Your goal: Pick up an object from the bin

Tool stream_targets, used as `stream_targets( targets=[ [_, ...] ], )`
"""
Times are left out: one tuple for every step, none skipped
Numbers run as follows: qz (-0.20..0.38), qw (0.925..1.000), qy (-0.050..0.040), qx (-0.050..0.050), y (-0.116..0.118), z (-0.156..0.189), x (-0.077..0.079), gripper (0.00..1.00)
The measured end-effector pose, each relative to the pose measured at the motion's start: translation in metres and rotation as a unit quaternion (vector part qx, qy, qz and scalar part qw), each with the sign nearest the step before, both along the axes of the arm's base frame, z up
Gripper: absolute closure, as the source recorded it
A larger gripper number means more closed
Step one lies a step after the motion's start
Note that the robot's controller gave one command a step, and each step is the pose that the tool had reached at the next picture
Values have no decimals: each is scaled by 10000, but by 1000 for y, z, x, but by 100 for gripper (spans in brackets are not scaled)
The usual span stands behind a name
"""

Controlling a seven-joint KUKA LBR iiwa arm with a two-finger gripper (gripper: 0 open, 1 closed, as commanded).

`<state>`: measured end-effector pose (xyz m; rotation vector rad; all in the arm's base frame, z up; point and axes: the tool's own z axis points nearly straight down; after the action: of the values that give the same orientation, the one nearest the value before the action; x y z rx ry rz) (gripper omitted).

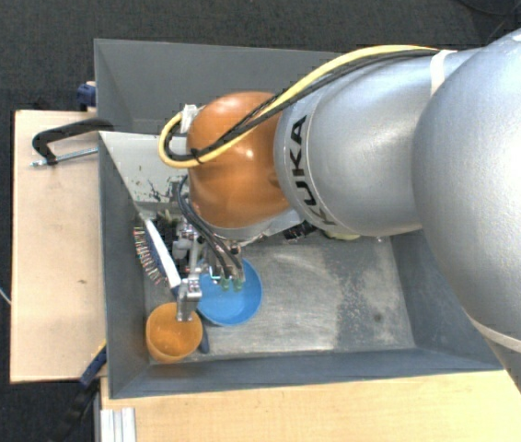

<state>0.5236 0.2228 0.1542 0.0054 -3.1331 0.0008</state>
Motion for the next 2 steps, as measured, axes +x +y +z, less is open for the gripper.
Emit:
stream_targets(
  targets=[
    [1872, 9823, -91, 26, -72, -80, 8, 0],
    [1873, 9823, -70, 25, -70, -78, 10, 0]
  ],
)
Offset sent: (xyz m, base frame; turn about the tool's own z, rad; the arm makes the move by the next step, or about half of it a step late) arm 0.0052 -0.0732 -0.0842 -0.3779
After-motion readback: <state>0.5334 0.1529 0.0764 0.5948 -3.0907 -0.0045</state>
